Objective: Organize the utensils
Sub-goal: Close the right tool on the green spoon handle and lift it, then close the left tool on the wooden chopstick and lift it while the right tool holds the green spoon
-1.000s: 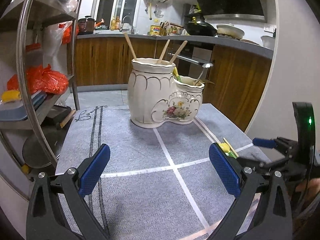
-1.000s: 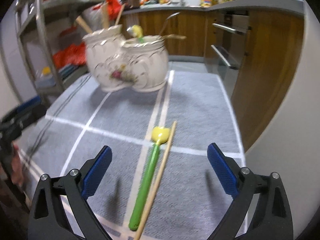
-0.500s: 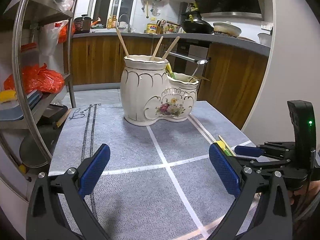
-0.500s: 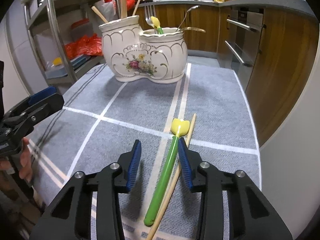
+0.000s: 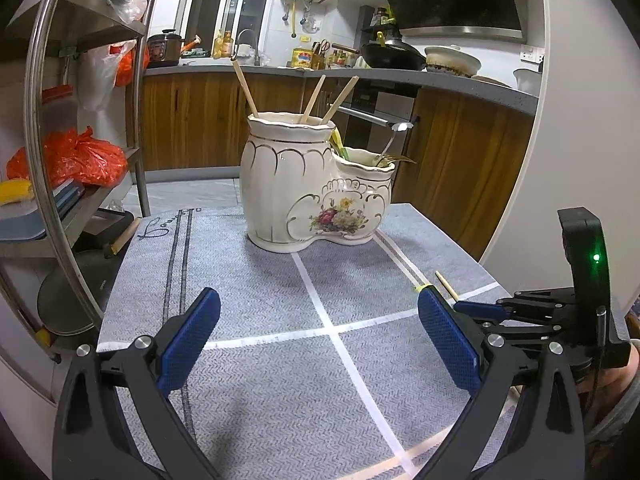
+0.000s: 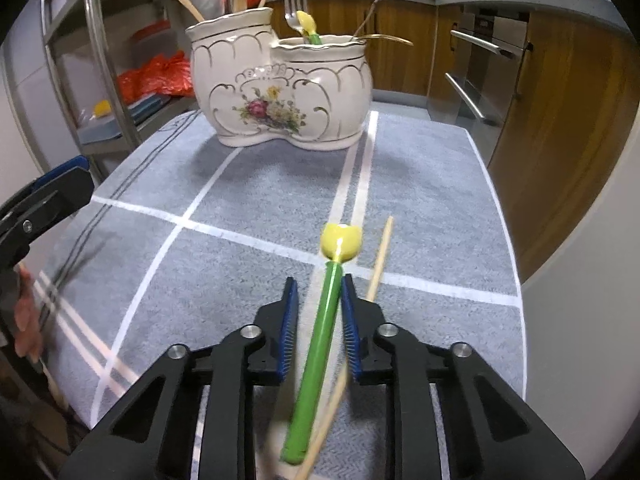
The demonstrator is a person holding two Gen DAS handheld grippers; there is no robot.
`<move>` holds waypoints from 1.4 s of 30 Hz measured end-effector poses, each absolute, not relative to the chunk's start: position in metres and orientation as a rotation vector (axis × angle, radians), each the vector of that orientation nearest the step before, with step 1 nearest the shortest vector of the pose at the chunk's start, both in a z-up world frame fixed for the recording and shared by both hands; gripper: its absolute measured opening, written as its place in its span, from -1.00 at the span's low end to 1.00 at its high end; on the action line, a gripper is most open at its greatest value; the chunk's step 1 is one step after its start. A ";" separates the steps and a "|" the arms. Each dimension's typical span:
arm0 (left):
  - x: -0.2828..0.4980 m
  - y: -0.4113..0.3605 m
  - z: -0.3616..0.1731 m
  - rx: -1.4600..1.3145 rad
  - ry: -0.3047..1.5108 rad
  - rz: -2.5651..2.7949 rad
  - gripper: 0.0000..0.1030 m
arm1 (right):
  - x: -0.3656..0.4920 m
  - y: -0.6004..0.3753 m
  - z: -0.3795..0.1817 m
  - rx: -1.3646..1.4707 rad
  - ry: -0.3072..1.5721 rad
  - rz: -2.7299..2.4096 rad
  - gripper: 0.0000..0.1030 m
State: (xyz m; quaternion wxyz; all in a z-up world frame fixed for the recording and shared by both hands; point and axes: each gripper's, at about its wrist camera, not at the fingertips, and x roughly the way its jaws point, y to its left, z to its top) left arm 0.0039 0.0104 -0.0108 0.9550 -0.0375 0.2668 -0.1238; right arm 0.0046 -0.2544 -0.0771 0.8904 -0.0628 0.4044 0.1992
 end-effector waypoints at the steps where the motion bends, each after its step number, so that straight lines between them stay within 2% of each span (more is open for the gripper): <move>1: 0.004 0.011 -0.011 -0.076 0.542 -0.252 0.89 | 0.003 -0.251 -0.077 -0.148 0.835 0.423 -0.77; 8: 0.003 0.011 -0.011 -0.070 0.545 -0.253 0.89 | 0.000 -0.249 -0.069 -0.121 0.801 0.475 -0.81; 21: 0.004 -0.021 -0.004 -0.022 0.601 -0.247 0.89 | -0.012 -0.305 -0.016 0.067 0.550 0.455 -0.81; 38: 0.007 -0.137 -0.033 0.109 0.784 -0.359 0.88 | -0.011 -0.354 -0.006 0.182 0.491 0.418 -0.81; 40: 0.008 -0.148 -0.039 0.134 0.806 -0.353 0.76 | -0.012 -0.356 -0.005 0.188 0.488 0.425 -0.81; 42: 0.012 -0.157 -0.045 0.163 0.834 -0.335 0.56 | -0.014 -0.357 -0.005 0.192 0.486 0.430 -0.81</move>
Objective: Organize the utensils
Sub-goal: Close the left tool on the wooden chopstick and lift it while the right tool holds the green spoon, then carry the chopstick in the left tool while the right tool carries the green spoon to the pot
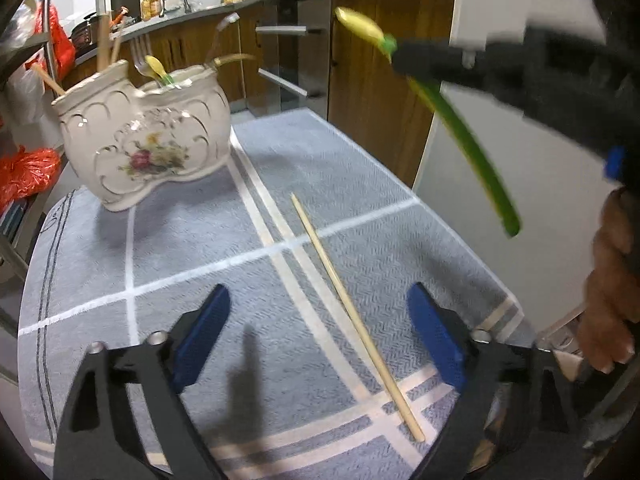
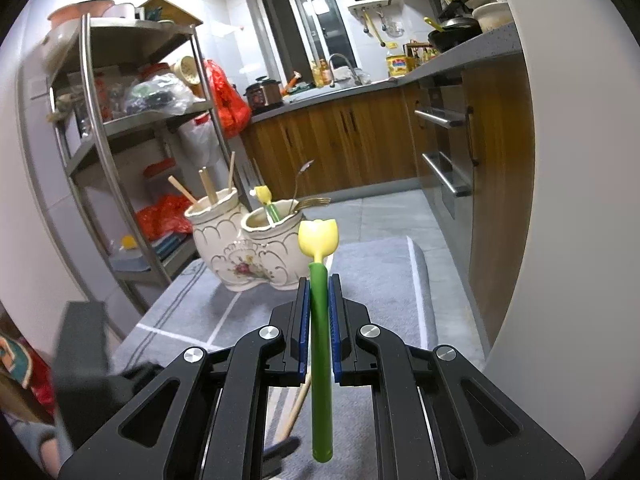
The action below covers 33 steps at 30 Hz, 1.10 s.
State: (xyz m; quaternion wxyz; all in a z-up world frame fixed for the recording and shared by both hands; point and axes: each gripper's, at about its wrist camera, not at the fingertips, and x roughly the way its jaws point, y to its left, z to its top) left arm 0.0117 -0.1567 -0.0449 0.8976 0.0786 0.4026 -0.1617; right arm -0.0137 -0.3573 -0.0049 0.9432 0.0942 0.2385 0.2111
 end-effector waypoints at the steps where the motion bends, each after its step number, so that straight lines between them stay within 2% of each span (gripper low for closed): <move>1: 0.013 -0.161 -0.049 0.179 0.849 -0.325 0.51 | -0.014 -0.359 -0.005 0.193 0.486 0.431 -0.81; 5: 0.016 -0.171 -0.056 0.201 0.872 -0.317 0.24 | -0.015 -0.359 -0.005 0.195 0.486 0.432 -0.81; 9: 0.020 -0.169 -0.055 0.180 0.873 -0.311 -0.12 | -0.016 -0.360 -0.004 0.196 0.483 0.436 -0.81; 12: 0.024 -0.165 -0.053 0.177 0.875 -0.321 -0.58 | -0.017 -0.361 -0.003 0.197 0.482 0.439 -0.81; 14: 0.033 -0.159 -0.053 0.177 0.883 -0.341 -0.82 | -0.018 -0.361 -0.003 0.197 0.482 0.439 -0.81; 21: 0.038 -0.131 -0.045 0.150 0.868 -0.403 -0.91 | -0.018 -0.360 -0.003 0.197 0.481 0.438 -0.81; 33: -0.002 -0.054 -0.001 0.078 0.540 -0.443 -0.91 | -0.013 -0.338 -0.008 0.159 0.495 0.455 -0.81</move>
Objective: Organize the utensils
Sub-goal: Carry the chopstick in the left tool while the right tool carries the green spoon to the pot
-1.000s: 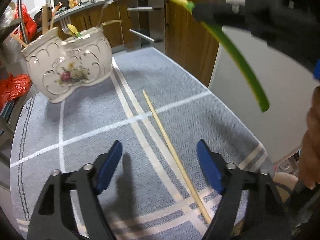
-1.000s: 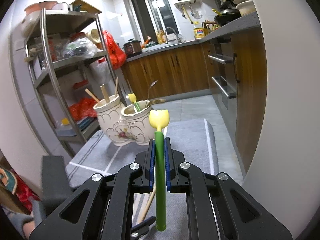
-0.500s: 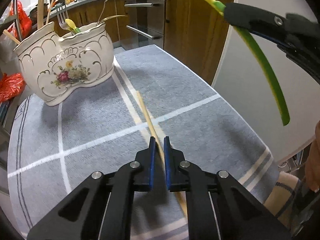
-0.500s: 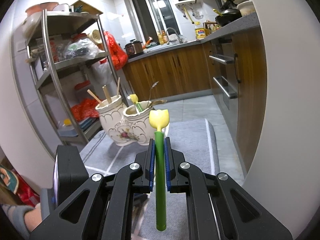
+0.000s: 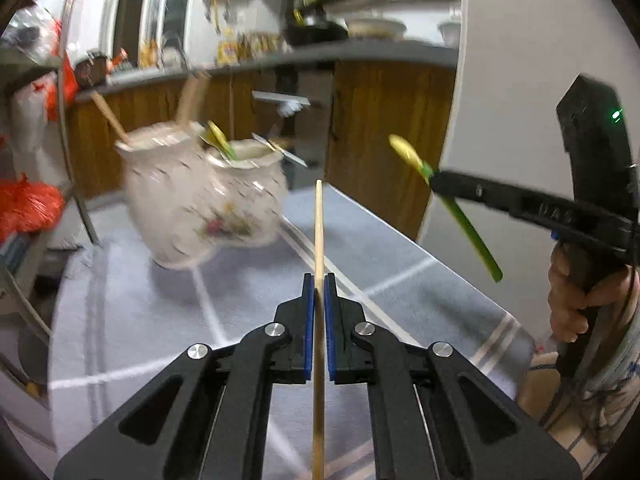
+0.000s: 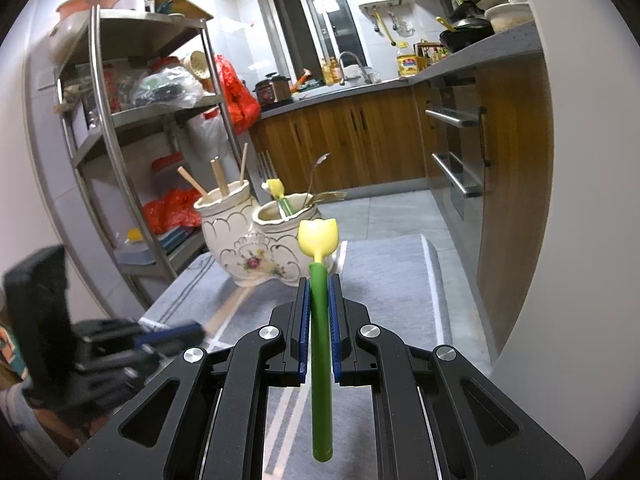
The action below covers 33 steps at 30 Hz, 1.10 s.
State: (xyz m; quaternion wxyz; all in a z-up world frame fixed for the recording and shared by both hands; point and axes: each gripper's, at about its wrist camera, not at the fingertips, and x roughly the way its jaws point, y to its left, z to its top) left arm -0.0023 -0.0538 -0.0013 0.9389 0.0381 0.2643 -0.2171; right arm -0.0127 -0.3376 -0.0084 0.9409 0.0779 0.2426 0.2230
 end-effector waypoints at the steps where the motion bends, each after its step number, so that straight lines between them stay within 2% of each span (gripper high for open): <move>1: -0.004 -0.049 0.001 0.077 0.525 -0.433 -0.91 | -0.011 -0.336 -0.010 0.155 0.496 0.457 -0.81; 8: -0.010 -0.015 0.017 0.019 0.446 -0.410 -0.91 | -0.006 -0.323 -0.011 0.166 0.485 0.477 -0.81; 15: -0.005 0.010 0.038 0.002 0.360 -0.398 -0.91 | -0.010 -0.306 0.002 0.121 0.390 0.455 -0.81; 33: 0.072 0.020 0.060 -0.019 0.324 -0.412 -0.91 | 0.060 -0.271 0.043 0.136 0.309 0.492 -0.81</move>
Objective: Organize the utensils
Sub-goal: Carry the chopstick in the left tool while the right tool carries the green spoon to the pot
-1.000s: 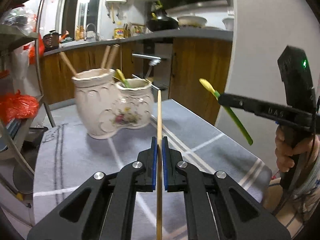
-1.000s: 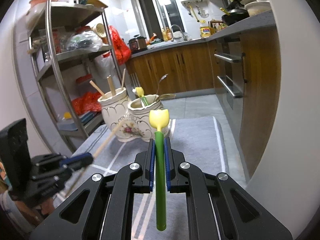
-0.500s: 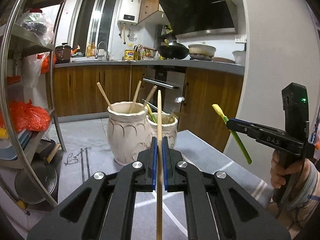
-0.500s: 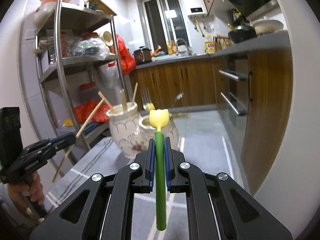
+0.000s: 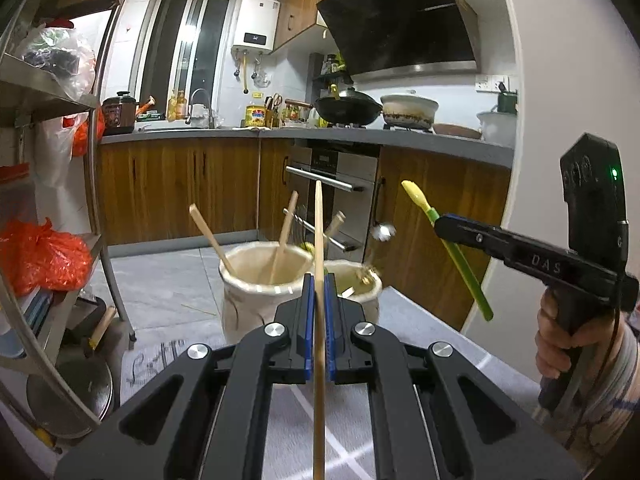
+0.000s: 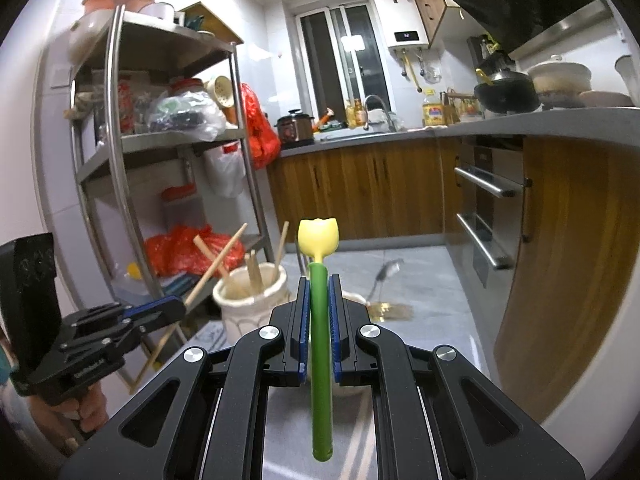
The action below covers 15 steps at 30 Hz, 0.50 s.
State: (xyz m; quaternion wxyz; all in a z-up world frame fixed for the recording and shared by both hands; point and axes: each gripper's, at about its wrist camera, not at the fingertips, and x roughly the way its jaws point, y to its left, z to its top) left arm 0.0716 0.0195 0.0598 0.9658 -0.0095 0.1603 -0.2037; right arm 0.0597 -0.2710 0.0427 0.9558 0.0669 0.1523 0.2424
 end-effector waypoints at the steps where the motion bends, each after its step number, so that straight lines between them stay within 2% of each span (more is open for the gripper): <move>1: 0.077 0.020 0.061 -0.028 0.320 -0.412 -0.91 | 0.063 -0.270 0.044 0.146 0.306 0.495 -0.81; 15: 0.157 0.025 0.078 -0.183 0.198 -0.362 -0.91 | 0.137 -0.257 0.057 0.330 0.234 0.568 -0.81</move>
